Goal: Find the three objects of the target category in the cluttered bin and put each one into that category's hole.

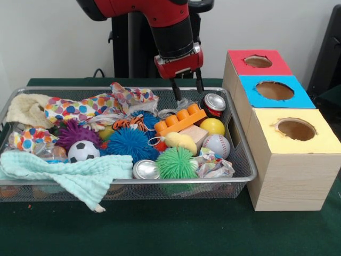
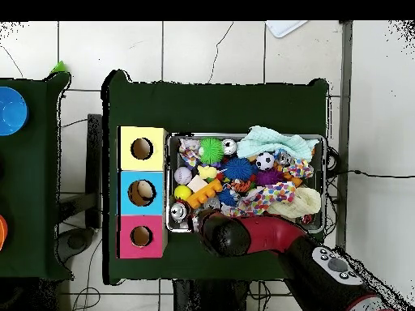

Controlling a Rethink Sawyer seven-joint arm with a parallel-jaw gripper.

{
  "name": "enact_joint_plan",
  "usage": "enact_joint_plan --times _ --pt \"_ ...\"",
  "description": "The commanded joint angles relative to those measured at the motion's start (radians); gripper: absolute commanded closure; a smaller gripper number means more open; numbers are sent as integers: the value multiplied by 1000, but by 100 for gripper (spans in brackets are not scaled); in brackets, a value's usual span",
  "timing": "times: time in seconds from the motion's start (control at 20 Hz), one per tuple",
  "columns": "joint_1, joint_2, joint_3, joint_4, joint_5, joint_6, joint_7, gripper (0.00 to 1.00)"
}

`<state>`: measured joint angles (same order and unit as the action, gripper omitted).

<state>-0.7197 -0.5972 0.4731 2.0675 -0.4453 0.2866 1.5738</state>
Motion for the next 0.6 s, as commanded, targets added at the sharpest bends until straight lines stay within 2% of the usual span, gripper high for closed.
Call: enact_joint_plan --times 0.05,0.6 --pt "-8 19 20 -49 -25 82 3 0" --pt "19 61 -25 -50 -49 30 37 0"
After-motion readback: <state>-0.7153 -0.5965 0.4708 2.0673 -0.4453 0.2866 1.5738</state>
